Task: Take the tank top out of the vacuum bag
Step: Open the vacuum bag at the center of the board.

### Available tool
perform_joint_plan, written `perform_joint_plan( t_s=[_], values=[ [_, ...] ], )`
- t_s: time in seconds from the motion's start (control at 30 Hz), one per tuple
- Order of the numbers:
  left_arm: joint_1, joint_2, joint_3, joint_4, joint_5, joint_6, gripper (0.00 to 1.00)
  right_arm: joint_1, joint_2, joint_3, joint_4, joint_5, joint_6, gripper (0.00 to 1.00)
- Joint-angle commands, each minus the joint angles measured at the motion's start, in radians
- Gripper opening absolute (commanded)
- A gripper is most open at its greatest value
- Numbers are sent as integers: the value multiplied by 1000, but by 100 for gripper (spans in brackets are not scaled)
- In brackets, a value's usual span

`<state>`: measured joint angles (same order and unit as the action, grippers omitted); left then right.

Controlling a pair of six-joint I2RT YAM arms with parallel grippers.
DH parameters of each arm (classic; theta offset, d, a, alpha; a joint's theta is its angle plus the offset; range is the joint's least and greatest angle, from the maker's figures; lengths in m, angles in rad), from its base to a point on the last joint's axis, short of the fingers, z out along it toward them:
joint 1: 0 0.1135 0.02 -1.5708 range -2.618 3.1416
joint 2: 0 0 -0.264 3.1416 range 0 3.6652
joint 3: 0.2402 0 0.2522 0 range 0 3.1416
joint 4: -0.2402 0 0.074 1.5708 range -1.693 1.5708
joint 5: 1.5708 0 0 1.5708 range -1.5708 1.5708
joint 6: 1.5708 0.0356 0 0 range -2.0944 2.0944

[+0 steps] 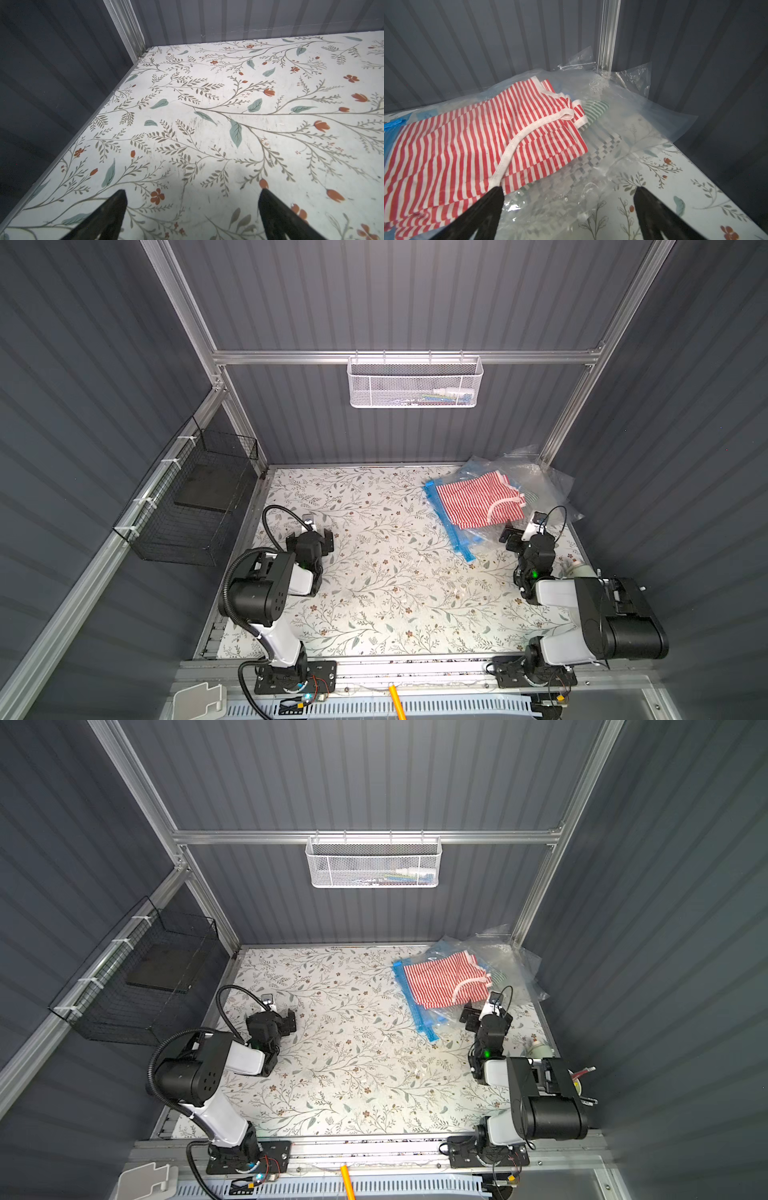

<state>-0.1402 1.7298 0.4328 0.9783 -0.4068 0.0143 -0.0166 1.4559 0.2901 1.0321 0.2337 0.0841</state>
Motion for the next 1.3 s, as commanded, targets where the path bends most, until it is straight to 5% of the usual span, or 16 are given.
perform_joint_plan(
  t_s=[0.0,1.27],
  values=[
    [4,-6,17,-6,7,5,100,6,9,4,16,10,-6,99],
    [18,-16,12,5,-7,-3,100,16,-26,1,-7,24,-13,99]
  ],
)
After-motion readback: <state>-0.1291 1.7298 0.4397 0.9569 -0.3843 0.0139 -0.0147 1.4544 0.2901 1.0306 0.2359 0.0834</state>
